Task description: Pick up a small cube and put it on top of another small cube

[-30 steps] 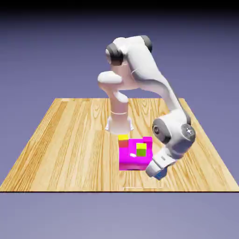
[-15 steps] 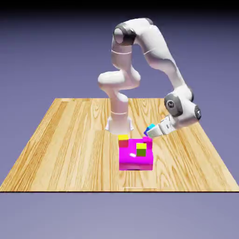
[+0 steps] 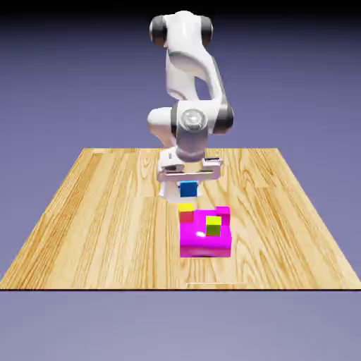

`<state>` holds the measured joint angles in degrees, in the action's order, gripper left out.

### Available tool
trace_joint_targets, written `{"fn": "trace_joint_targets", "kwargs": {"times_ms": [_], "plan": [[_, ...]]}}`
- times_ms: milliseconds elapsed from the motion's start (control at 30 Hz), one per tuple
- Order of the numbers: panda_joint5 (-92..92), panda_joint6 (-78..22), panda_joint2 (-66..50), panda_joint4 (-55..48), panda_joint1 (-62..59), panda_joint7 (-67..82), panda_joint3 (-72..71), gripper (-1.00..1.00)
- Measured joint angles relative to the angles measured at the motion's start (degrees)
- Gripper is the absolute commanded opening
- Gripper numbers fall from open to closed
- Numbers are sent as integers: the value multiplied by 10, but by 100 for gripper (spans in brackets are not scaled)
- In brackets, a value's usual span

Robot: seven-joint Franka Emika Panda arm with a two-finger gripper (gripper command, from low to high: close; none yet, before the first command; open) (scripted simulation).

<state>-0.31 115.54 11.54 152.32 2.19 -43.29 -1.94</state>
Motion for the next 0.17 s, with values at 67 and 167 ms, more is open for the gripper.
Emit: {"fn": "trace_joint_targets", "kwargs": {"times_ms": [67,167], "plan": [[-1,43,-17,25,0,-1,0,100],[-2,18,-7,11,0,-1,0,100]]}}
